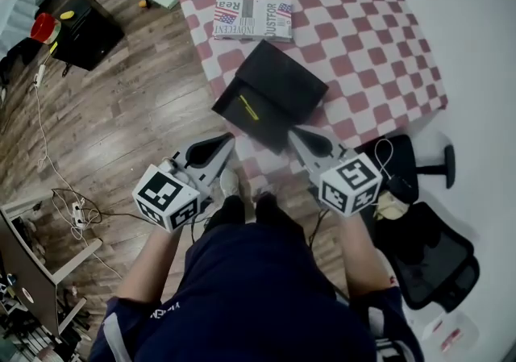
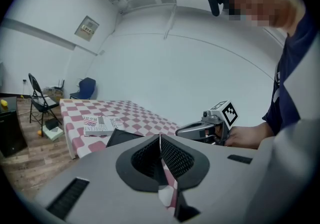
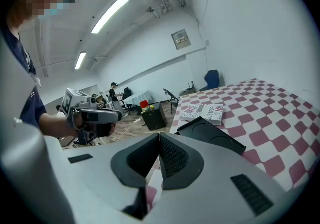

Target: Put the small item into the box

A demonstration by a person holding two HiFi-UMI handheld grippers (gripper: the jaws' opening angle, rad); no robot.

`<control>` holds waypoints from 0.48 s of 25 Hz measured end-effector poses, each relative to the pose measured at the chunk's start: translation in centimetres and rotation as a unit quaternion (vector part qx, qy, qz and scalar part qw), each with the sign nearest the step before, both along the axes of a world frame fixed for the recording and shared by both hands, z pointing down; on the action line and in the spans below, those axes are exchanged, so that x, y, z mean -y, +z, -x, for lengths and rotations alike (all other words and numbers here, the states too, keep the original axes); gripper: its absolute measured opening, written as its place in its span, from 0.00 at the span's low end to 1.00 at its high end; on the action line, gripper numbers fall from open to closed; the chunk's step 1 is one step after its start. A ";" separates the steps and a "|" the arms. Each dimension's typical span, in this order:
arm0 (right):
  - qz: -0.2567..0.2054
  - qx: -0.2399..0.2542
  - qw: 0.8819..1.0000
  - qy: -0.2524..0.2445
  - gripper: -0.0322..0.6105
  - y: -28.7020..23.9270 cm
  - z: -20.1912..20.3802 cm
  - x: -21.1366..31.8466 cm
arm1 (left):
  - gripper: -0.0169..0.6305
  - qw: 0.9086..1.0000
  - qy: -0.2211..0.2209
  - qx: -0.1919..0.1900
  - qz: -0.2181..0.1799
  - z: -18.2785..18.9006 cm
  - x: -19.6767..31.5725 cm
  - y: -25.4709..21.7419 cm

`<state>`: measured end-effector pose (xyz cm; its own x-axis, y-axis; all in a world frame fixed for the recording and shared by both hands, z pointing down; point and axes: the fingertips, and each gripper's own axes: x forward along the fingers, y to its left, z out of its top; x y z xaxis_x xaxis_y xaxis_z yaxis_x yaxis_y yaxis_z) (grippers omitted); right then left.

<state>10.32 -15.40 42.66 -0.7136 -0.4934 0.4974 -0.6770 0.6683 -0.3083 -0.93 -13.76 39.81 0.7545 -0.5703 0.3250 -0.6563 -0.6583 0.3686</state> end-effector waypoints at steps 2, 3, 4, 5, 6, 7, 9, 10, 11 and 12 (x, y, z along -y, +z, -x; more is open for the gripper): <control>-0.008 0.005 1.000 0.004 0.08 -0.9 -0.4 -0.5 | 0.08 1.000 0.004 0.000 -0.006 -0.4 -0.1 -0.4; -0.011 0.007 1.000 0.005 0.08 -1.3 -0.6 -0.8 | 0.08 1.000 0.006 0.000 -0.008 -0.5 -0.1 -0.6; -0.014 0.009 1.000 0.007 0.08 -1.7 -0.7 -1.1 | 0.08 1.000 0.009 -0.001 -0.010 -0.7 -0.1 -0.8; -0.017 0.011 1.000 0.008 0.08 -2.0 -0.8 -1.3 | 0.09 1.000 0.011 -0.001 -0.011 -0.9 -0.2 -0.9; -0.019 0.013 1.000 0.009 0.08 -2.3 -0.9 -1.6 | 0.08 1.000 0.014 0.000 -0.012 -1.0 -0.2 -1.0; -0.021 0.014 1.000 0.010 0.08 -2.5 -1.0 -1.8 | 0.09 1.000 0.016 0.000 -0.013 -1.2 -0.3 -1.1; -0.024 0.018 0.999 0.012 0.08 -2.9 -1.1 -2.2 | 0.08 1.000 0.020 0.000 -0.015 -1.5 -0.4 -1.2; -0.025 0.019 0.999 0.013 0.08 -3.1 -1.1 -2.4 | 0.08 1.000 0.022 0.000 -0.015 -1.6 -0.5 -1.3; -0.026 0.020 0.999 0.013 0.08 -3.2 -1.1 -2.5 | 0.09 1.000 0.024 0.000 -0.016 -1.8 -0.6 -1.4; -0.028 0.020 0.999 0.014 0.08 -3.4 -1.2 -2.5 | 0.08 1.000 0.026 0.000 -0.016 -1.9 -0.6 -1.5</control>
